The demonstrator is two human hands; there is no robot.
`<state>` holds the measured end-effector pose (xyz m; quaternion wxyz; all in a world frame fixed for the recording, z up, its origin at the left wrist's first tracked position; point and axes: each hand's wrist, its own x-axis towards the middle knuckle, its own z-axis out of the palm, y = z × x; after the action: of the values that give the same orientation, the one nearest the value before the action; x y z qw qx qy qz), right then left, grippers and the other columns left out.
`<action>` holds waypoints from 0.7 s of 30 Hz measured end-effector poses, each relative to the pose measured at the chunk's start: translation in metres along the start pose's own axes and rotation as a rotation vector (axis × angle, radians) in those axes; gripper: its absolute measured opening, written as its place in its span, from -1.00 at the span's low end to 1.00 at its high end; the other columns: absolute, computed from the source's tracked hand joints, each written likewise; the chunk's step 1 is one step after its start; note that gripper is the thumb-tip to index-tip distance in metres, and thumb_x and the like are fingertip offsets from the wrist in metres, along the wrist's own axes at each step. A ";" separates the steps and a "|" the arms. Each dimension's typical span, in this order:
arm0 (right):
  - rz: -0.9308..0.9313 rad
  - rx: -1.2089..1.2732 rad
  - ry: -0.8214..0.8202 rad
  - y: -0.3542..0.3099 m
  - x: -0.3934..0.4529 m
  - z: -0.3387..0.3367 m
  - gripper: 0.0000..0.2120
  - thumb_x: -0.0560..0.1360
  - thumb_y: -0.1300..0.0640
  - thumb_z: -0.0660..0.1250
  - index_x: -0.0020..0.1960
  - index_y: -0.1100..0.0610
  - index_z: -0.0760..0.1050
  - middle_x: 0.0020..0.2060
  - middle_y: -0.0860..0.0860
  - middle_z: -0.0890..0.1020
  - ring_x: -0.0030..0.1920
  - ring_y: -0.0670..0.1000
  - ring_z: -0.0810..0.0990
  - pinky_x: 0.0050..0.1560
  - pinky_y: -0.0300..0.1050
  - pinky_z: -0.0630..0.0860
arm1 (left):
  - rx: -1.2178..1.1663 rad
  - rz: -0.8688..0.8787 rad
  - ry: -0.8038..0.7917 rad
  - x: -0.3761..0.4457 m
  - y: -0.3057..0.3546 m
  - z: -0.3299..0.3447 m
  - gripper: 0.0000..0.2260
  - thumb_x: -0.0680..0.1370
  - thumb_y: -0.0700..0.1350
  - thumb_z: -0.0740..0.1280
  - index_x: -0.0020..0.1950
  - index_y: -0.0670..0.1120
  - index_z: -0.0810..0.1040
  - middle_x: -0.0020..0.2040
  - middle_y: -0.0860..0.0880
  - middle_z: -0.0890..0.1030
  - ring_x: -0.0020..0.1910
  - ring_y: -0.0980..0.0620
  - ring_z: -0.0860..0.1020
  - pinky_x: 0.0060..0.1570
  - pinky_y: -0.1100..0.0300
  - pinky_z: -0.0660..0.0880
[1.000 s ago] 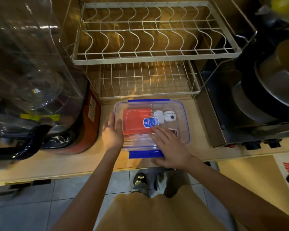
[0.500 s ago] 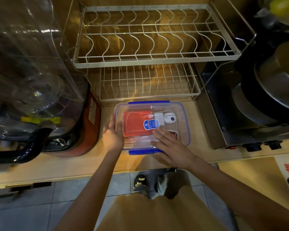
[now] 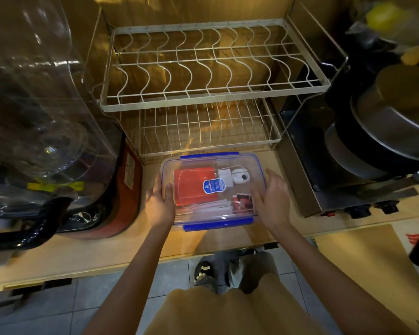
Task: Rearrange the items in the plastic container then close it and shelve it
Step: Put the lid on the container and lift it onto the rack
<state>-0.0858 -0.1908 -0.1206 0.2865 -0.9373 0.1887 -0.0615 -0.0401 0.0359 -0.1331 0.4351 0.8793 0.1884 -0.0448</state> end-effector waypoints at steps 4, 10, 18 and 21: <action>0.307 0.417 -0.245 0.019 0.009 0.003 -0.22 0.38 -0.31 0.29 0.42 0.15 0.24 0.28 0.17 0.48 0.15 0.10 0.58 0.11 0.14 0.59 | 0.015 -0.019 -0.016 0.001 0.001 -0.001 -0.54 0.59 0.07 0.09 0.48 0.03 0.16 0.35 -0.31 0.37 0.24 -0.29 0.46 0.19 -0.06 0.44; 0.528 0.774 -0.478 0.012 0.023 -0.027 -0.83 0.45 0.26 0.38 0.00 0.13 0.45 -0.12 0.06 0.62 -0.18 0.01 0.63 -0.28 -0.16 0.53 | 0.032 -0.012 -0.101 0.001 0.007 -0.013 -0.53 0.59 0.05 0.11 0.48 -0.03 0.17 0.37 -0.26 0.43 0.31 -0.24 0.43 0.23 -0.04 0.40; 0.548 0.862 -0.432 0.011 0.022 -0.048 -0.52 0.36 0.15 0.47 0.21 0.22 0.41 0.03 0.19 0.60 -0.03 0.15 0.64 -0.04 0.04 0.59 | -0.017 0.060 -0.139 -0.007 0.039 -0.058 -0.49 0.49 0.08 0.31 0.41 -0.02 0.34 0.24 -0.22 0.56 0.21 -0.16 0.53 0.23 -0.04 0.47; 0.438 0.917 -0.418 0.004 0.021 -0.064 -0.63 0.48 -0.02 0.32 0.17 0.19 0.55 0.01 0.16 0.69 0.03 0.16 0.66 0.15 0.12 0.55 | 0.003 0.134 -0.145 -0.019 0.048 -0.081 -0.46 0.47 0.12 0.32 0.40 -0.02 0.34 0.17 -0.17 0.61 0.13 -0.11 0.58 0.16 -0.07 0.52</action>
<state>-0.0822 -0.2347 -0.0696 0.7031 -0.6474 0.2724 0.1112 -0.0466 0.0669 -0.0427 0.4483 0.8851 0.0969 -0.0795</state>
